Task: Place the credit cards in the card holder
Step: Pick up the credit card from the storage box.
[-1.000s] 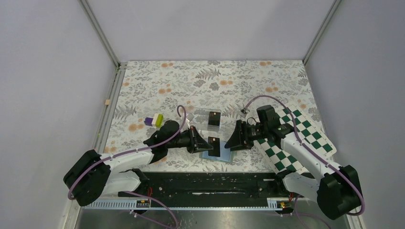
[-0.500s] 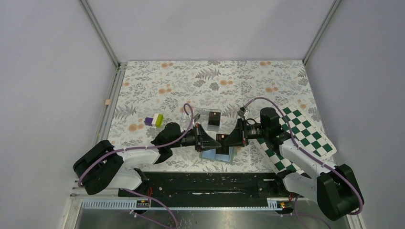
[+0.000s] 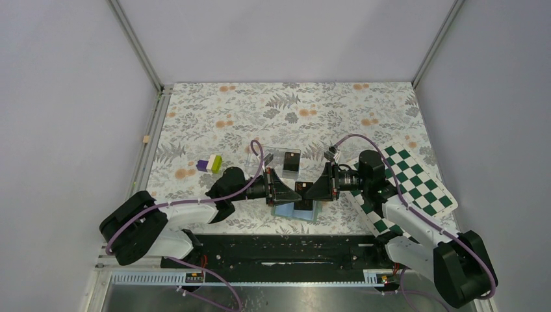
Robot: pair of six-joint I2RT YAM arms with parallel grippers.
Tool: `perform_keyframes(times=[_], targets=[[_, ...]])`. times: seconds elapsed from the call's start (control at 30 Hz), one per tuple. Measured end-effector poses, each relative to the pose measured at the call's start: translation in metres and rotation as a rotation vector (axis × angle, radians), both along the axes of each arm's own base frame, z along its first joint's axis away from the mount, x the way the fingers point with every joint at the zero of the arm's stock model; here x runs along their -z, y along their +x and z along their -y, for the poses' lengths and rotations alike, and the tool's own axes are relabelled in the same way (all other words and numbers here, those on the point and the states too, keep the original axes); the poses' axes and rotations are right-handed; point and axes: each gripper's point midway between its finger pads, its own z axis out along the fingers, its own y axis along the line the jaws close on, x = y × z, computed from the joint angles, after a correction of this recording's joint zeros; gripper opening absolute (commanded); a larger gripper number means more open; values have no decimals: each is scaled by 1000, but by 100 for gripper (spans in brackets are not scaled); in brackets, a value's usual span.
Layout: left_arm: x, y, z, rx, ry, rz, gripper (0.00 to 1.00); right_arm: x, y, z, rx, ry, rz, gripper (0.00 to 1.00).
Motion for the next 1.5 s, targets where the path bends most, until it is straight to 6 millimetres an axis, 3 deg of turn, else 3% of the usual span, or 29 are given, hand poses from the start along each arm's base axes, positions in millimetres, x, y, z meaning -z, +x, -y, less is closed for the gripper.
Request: perform_keyframes(times=[0.63, 0.97, 1.07, 1.17, 1.33, 1.5], targets=[[-2, -5, 0, 25, -5, 10, 0, -1, -6, 2, -27, 2, -13, 21], [-3, -6, 0, 29, -7, 12, 0, -4, -7, 2, -43, 6, -7, 27], [-3, -6, 0, 29, -7, 13, 0, -4, -7, 2, -43, 5, -6, 18], [-3, -6, -1, 29, -9, 16, 0, -2, -7, 2, -44, 1, -5, 1], [-2, -6, -3, 24, -1, 27, 41, -2, -7, 2, -49, -12, 4, 0], [16, 2, -17, -40, 79, 17, 60, 6, -2, 4, -33, -65, 42, 0]])
